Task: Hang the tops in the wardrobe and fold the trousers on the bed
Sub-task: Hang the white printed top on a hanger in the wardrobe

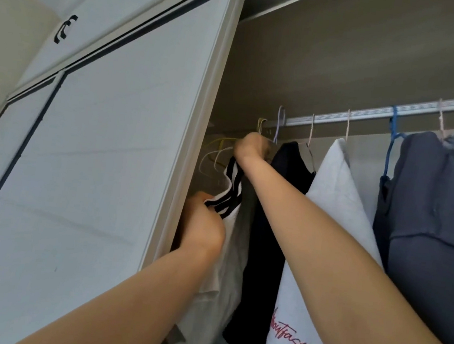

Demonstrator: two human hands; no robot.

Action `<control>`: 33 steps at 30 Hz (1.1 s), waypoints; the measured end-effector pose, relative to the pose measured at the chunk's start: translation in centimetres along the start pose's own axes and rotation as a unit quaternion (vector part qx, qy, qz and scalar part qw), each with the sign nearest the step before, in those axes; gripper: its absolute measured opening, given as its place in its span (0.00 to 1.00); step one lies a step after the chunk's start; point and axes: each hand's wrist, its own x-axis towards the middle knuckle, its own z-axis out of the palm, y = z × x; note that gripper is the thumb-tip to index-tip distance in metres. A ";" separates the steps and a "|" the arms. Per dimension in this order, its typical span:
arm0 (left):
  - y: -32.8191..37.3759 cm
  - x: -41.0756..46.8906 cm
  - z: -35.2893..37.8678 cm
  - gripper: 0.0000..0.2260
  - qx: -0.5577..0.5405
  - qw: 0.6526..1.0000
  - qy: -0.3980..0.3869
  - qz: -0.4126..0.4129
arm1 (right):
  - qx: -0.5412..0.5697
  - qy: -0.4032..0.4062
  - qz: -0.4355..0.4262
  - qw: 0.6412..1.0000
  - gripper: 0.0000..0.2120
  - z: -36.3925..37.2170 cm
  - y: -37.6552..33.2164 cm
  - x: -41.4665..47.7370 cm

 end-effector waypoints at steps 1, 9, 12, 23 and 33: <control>0.0 0.1 0.0 0.13 -0.002 1.000 -0.001 -0.001 | -0.012 0.014 -0.010 1.000 0.15 -0.2 -0.1 0.6; -0.6 0.5 0.4 0.10 0.046 0.998 -0.028 -0.032 | -0.146 0.007 -0.042 0.988 0.14 0.8 1.3 2.9; -0.6 0.5 0.2 0.14 0.043 0.998 -0.025 -0.048 | -0.214 0.001 -0.063 0.975 0.13 1.9 1.3 2.1; -0.7 0.4 0.3 0.15 0.018 0.998 -0.007 -0.058 | -0.180 0.038 -0.029 0.983 0.13 2.2 0.9 3.5; -0.8 0.4 0.2 0.12 -0.013 0.997 0.028 -0.066 | -0.087 -0.049 -0.031 0.995 0.16 3.3 2.6 2.7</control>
